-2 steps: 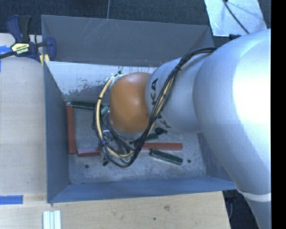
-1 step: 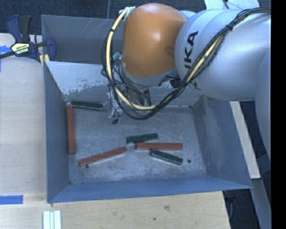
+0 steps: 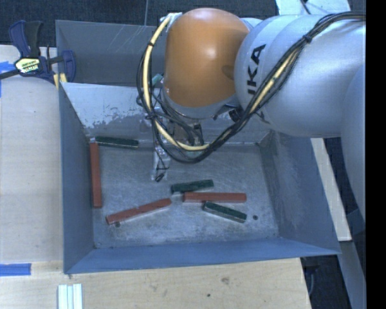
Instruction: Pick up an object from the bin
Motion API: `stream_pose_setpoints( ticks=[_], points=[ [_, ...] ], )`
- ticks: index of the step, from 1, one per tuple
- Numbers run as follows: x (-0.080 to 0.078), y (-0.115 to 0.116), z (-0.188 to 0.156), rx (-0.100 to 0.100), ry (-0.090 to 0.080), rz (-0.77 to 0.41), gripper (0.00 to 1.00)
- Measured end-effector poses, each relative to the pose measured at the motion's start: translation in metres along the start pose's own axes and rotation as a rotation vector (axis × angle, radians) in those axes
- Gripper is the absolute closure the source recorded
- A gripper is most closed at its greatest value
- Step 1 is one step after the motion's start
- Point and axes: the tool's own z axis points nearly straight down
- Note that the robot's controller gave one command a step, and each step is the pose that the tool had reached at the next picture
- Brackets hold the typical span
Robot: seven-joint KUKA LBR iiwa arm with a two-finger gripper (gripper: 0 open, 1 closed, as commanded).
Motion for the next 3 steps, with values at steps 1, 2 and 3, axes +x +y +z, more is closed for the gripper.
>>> stream_pose_setpoints(
  ticks=[1, 2, 3],
  points=[
    [0.061, -0.039, 0.153, 0.003, 0.011, 0.152, 0.0],
    [0.057, -0.039, 0.148, 0.0, 0.001, 0.153, 1.0],
    [0.053, -0.037, -0.014, -0.002, -0.008, 0.128, 1.0]
  ],
)
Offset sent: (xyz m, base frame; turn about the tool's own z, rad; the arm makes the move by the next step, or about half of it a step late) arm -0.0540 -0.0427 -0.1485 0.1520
